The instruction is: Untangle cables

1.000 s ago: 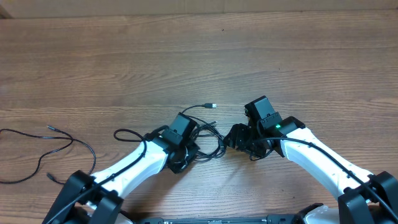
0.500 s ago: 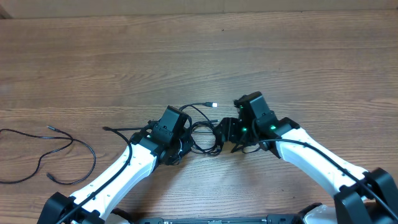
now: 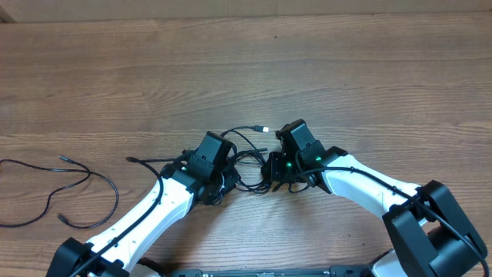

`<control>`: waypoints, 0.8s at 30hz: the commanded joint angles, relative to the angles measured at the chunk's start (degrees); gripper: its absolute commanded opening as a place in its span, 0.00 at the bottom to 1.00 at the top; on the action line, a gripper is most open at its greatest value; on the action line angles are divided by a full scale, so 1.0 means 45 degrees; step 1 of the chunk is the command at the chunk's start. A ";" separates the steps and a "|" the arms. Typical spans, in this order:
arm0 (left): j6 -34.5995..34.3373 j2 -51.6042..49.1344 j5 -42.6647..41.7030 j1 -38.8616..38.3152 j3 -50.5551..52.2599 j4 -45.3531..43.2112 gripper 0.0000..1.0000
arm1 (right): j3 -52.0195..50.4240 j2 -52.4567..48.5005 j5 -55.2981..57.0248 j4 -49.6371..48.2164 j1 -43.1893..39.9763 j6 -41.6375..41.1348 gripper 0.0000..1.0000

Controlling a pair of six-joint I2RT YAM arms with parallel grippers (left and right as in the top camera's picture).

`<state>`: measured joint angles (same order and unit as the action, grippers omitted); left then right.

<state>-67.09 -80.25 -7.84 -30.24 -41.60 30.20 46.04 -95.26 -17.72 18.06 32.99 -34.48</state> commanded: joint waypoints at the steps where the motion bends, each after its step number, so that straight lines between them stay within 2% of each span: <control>1: 0.0296 0.0097 0.0199 0.0049 -0.0219 -0.0005 0.04 | 0.0019 0.0029 0.0024 -0.0078 0.0005 -0.0442 0.21; 6: 0.0291 0.0097 0.0170 0.0049 -0.0219 -0.0005 0.04 | 0.0019 -0.0719 -0.0034 -0.0471 0.0291 -0.1919 0.20; 7: 0.0291 0.0097 0.0175 0.0049 -0.0219 -0.0005 0.04 | 0.0019 -0.0840 -0.0112 -0.0563 0.0316 -0.2113 0.18; 8: 0.0296 0.0097 0.0175 0.0049 -0.0219 -0.0005 0.04 | 0.0019 -0.1083 -0.0811 -0.0962 0.0335 -0.2385 0.10; 10: 0.0296 0.0097 0.0180 0.0049 -0.0219 -0.0010 0.04 | 0.0019 -0.1229 -0.2152 -0.1681 0.0350 -0.2375 0.04; 20: 0.0306 0.0097 0.0816 0.0053 -0.0219 0.0078 0.04 | 0.0019 -0.1243 -0.7067 -0.3900 0.0408 -0.0884 0.04; 24: 0.0753 0.0214 0.1078 0.0695 -0.0364 0.0092 0.04 | 0.0019 -0.1243 -0.7548 -0.3861 0.0408 -0.0651 0.04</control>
<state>-67.02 -80.25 -4.84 -29.69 -41.60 30.63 46.00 -100.73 -46.00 1.06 34.46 -39.72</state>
